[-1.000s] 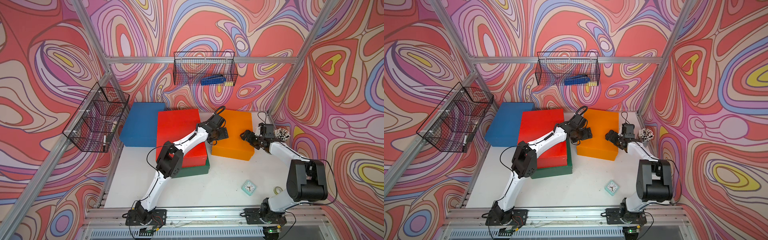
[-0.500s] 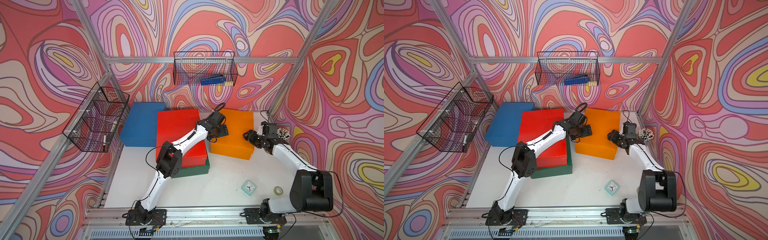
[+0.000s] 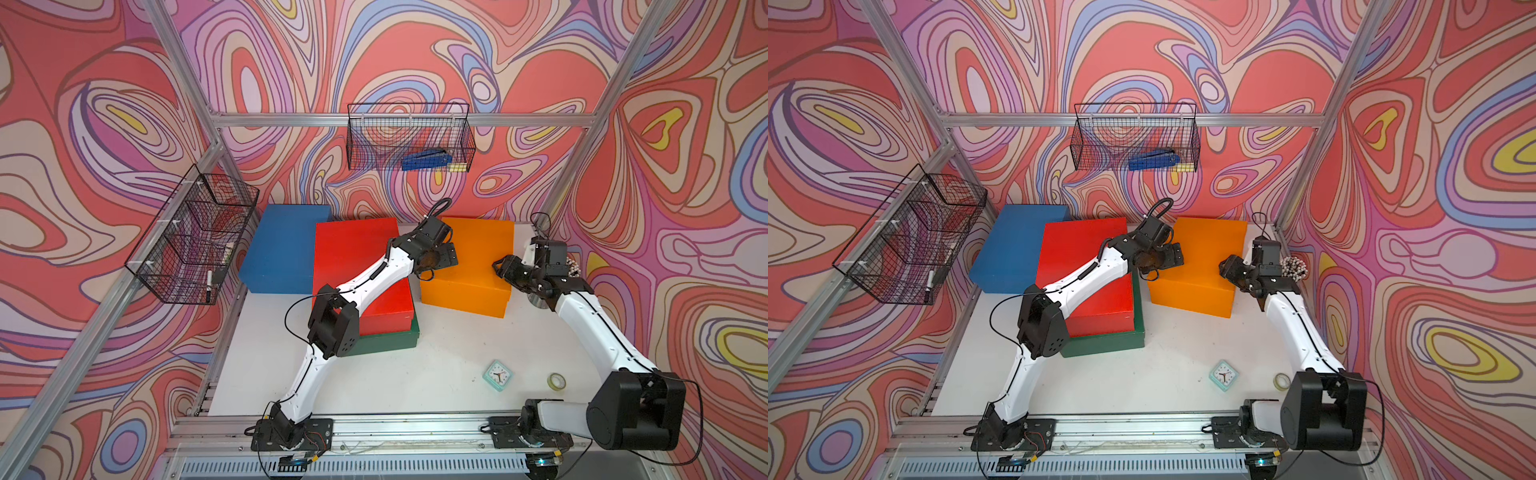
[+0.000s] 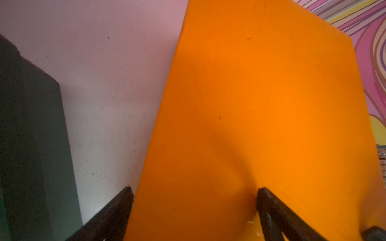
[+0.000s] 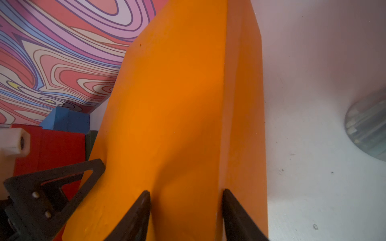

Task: Stack the shoeboxes
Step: Pick up the shoebox from the center of the board.

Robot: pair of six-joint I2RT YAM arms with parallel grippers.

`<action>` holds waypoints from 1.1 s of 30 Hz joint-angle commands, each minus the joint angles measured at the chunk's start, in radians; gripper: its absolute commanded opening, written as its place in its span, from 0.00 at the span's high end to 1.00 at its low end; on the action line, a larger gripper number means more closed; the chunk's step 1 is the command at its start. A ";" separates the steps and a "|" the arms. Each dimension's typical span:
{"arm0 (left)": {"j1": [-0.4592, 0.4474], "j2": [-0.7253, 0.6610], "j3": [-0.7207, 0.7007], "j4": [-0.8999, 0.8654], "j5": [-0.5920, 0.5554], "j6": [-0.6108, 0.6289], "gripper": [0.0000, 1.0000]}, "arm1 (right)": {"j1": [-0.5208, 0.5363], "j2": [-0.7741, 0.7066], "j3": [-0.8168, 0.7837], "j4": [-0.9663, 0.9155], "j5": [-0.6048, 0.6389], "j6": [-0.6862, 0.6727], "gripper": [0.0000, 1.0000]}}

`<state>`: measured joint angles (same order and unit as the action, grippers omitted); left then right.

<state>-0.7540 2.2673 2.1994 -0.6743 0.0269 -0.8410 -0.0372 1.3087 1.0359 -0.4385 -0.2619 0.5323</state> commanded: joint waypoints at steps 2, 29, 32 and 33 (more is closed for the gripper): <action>-0.099 -0.058 0.043 0.080 0.093 -0.029 0.08 | 0.082 -0.035 0.046 0.070 -0.229 0.006 0.53; -0.123 -0.188 0.111 0.120 0.031 0.003 0.08 | 0.128 -0.125 0.182 0.005 -0.229 0.017 0.65; -0.133 -0.205 0.112 0.117 0.016 0.009 0.08 | 0.132 -0.148 0.194 -0.009 -0.226 0.021 0.65; -0.139 -0.211 0.113 0.117 0.013 0.012 0.08 | 0.134 -0.157 0.195 -0.012 -0.224 0.022 0.65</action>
<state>-0.7815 2.1010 2.2608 -0.7151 -0.1055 -0.8040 0.0032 1.1774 1.2015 -0.4683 -0.2687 0.5549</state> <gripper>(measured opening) 0.918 0.350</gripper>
